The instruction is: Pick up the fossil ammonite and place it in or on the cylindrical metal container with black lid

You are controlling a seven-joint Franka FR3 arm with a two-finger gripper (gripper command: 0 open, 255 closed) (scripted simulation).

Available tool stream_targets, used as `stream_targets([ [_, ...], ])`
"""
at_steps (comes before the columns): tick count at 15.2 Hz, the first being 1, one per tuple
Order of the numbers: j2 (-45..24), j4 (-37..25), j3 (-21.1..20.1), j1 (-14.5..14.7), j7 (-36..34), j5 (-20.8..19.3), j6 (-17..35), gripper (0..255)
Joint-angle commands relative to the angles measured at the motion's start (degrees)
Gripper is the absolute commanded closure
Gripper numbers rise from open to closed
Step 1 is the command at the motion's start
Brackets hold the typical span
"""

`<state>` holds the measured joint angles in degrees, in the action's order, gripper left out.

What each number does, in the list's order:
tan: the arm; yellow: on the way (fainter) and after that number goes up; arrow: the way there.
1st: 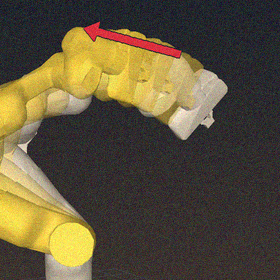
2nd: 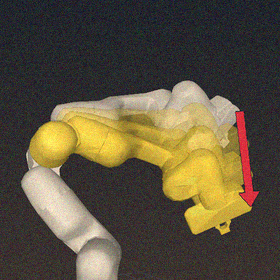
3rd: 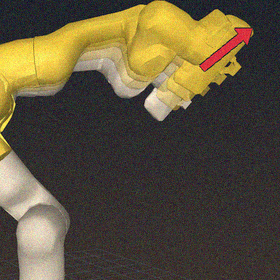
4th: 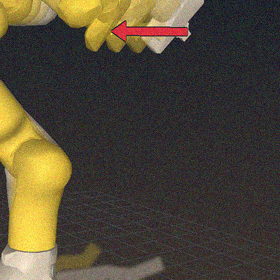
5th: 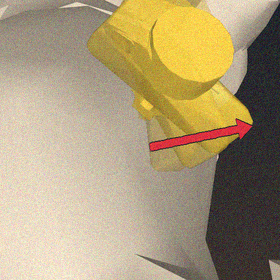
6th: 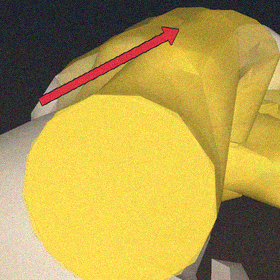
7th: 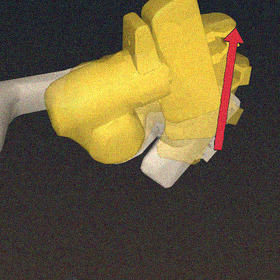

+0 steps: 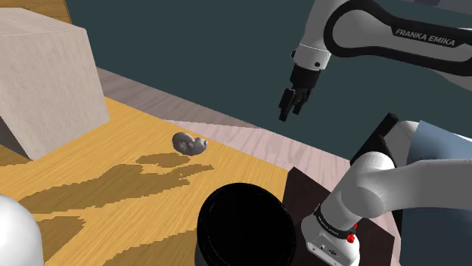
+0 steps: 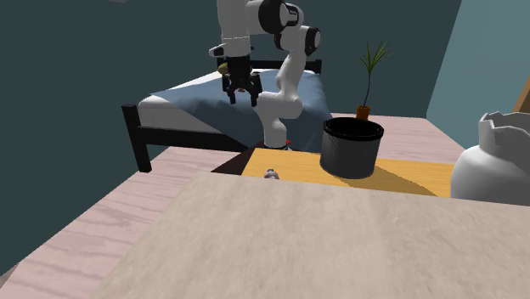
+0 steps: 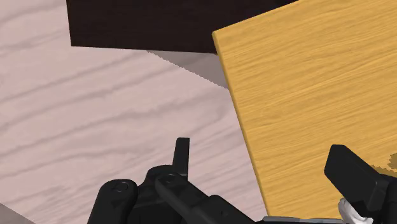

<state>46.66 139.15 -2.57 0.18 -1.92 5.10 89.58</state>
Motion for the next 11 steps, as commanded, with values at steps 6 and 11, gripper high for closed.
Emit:
stream_targets([
  [6, -8.15, -2.55, -5.2, 2.11, -2.74, 1.72, 6.24, 0],
  [11, -17.18, -6.7, -10.25, 3.6, -5.74, 1.95, 11.64, 0],
])
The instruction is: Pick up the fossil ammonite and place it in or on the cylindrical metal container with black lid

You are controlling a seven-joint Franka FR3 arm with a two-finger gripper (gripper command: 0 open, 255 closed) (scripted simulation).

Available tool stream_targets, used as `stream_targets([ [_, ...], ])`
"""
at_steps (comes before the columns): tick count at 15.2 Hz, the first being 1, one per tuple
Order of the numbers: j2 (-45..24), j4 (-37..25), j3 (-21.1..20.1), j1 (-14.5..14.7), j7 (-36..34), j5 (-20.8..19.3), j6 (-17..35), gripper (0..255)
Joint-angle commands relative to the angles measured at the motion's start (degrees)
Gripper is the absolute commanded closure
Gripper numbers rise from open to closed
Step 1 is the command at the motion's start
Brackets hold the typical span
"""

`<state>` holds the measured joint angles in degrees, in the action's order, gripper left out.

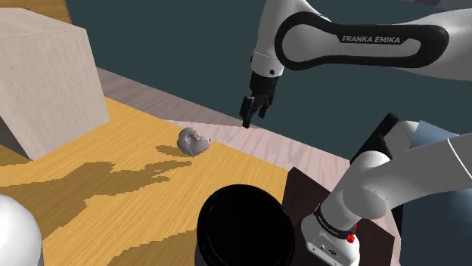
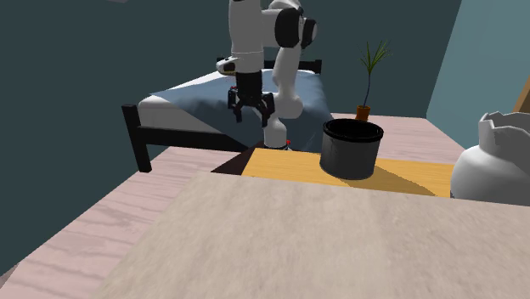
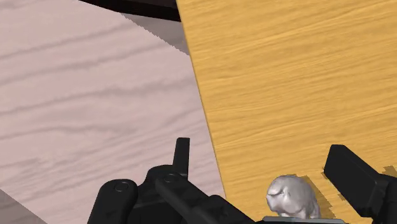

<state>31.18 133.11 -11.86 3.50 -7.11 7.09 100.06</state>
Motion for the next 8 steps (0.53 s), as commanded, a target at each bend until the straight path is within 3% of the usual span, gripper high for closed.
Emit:
stream_targets([
  [1, -3.59, -1.68, -1.95, 0.5, -1.21, -0.21, 2.11, 0],
  [8, -17.61, -10.48, -8.61, 1.84, -6.68, -3.7, 7.36, 0],
])
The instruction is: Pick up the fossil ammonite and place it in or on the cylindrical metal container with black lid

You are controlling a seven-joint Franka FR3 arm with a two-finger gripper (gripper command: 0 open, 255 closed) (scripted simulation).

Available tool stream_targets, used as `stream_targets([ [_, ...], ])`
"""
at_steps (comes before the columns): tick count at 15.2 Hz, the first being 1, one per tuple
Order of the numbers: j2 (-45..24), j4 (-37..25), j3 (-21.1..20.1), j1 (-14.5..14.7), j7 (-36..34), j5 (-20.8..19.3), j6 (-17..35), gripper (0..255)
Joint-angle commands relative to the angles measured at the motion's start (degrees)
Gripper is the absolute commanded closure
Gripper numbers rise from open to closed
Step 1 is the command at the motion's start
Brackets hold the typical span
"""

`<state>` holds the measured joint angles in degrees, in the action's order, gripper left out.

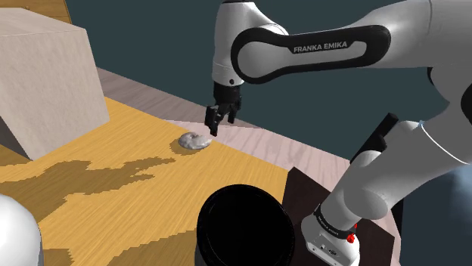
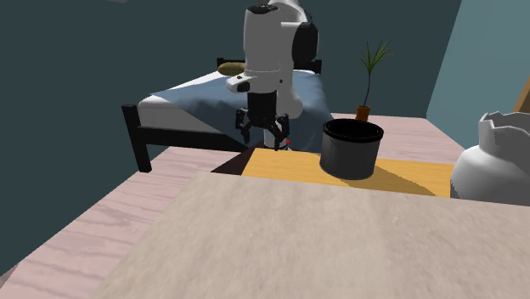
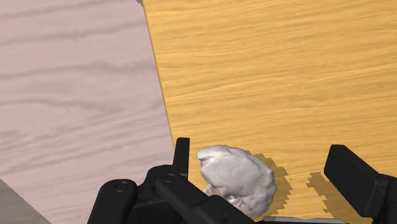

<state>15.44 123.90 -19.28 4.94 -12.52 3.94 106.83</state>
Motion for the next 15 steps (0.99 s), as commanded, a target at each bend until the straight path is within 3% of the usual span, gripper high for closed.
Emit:
stream_targets([
  [1, -3.99, -2.77, -2.05, 0.64, -2.18, -1.41, 1.09, 0],
  [5, -11.4, -8.32, -4.69, 1.69, -5.48, -4.97, 2.28, 0],
  [12, -12.72, -3.75, -4.71, 1.71, -5.94, -5.59, 8.03, 0],
  [15, -12.72, -3.75, -4.72, 1.71, -5.94, -5.59, 8.03, 0],
])
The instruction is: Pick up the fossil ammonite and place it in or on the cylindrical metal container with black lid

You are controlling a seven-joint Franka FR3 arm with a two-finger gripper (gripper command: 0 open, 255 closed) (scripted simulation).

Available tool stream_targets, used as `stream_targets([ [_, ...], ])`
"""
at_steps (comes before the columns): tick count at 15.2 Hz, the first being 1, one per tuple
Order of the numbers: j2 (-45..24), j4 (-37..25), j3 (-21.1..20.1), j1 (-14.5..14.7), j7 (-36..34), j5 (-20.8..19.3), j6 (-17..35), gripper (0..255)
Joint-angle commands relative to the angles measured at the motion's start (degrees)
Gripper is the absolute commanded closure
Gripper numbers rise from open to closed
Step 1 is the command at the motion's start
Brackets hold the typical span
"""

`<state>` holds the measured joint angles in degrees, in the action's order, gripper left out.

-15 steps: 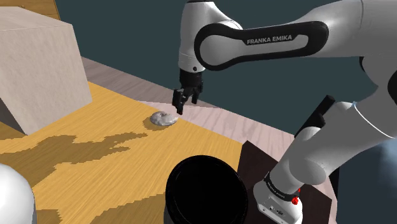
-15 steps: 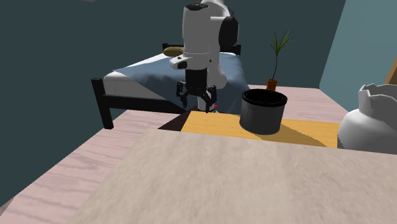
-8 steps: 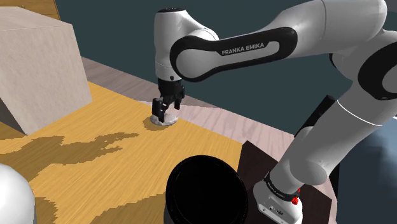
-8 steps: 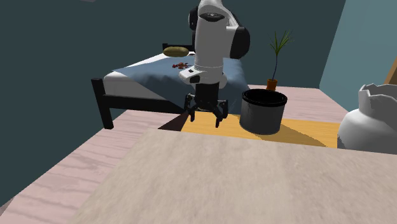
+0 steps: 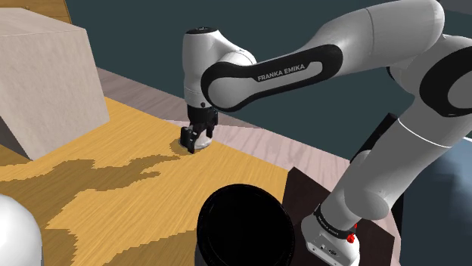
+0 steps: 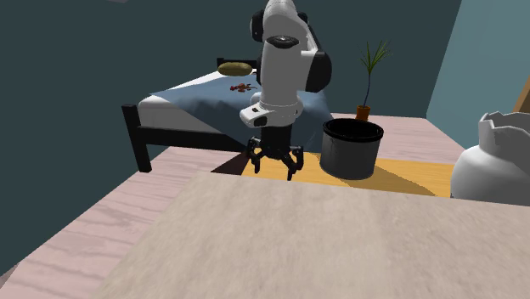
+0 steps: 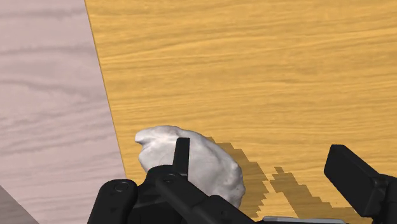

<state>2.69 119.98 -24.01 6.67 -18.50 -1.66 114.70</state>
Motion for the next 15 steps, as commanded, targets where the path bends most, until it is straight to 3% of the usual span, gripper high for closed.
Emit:
stream_targets([
  [1, 0.03, 0.17, 0.02, -0.02, 0.04, 0.01, 0.16, 0],
  [5, 0.03, 0.16, 0.02, -0.01, 0.03, 0.01, 0.15, 0],
  [6, 0.03, 0.16, 0.02, -0.01, 0.03, 0.01, 0.15, 255],
  [15, 0.03, 0.16, 0.02, -0.01, 0.03, 0.01, 0.15, 255],
])
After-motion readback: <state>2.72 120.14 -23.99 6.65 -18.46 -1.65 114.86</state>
